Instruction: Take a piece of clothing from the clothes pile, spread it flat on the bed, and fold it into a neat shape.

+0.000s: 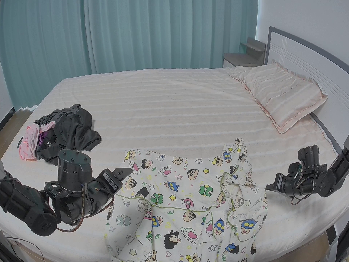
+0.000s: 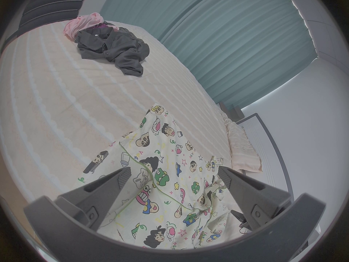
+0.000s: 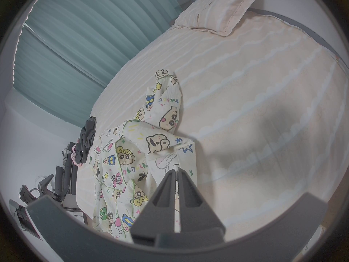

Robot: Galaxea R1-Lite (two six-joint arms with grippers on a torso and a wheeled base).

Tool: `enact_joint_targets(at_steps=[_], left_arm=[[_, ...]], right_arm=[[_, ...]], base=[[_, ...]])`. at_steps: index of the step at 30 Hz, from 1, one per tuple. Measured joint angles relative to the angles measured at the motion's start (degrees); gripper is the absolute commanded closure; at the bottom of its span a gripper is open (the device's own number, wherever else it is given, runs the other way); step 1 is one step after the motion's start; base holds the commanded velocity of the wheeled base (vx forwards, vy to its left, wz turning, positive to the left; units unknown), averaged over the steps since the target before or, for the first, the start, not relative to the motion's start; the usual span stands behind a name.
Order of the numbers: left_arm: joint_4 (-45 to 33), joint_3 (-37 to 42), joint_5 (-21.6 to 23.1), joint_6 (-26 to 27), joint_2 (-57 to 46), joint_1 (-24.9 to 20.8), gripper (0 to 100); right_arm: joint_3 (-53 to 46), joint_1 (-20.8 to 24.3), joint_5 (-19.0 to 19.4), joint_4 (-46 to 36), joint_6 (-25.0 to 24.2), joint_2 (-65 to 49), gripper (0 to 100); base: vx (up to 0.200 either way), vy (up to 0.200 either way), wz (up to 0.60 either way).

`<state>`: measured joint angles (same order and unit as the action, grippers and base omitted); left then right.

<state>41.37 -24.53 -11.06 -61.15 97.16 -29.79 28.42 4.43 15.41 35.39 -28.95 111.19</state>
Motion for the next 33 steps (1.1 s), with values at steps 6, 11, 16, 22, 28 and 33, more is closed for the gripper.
enact_joint_targets(at_steps=[6, 11, 16, 22, 28, 33], left_arm=[[0.0, 0.0, 0.0, 0.0, 0.0, 0.0, 0], [0.0, 0.0, 0.0, 0.0, 0.0, 0.0, 0], [0.0, 0.0, 0.0, -0.1, 0.0, 0.1, 0], [0.0, 0.0, 0.0, -0.1, 0.0, 0.2, 0], [0.0, 0.0, 0.0, -0.1, 0.1, 0.3, 0], [0.0, 0.0, 0.0, -0.1, 0.1, 0.4, 0]], right_arm=[[0.9, -4.6, -0.3, -2.1, 4.7, -0.7, 100], [2.5, -8.3, -0.4, -3.2, 7.1, 0.0, 100], [3.9, -10.7, -0.5, -3.3, 8.3, 1.1, 100], [5.0, -13.5, -1.5, -3.3, 11.0, 2.5, 0], [4.9, -15.0, -2.0, -3.1, 14.0, 4.5, 0], [4.3, -14.9, 1.9, -2.7, 14.9, 5.6, 0]], base=[[0.000, 0.000, 0.00], [0.000, 0.000, 0.00], [0.000, 0.000, 0.00], [0.000, 0.000, 0.00], [0.000, 0.000, 0.00], [0.000, 0.000, 0.00]])
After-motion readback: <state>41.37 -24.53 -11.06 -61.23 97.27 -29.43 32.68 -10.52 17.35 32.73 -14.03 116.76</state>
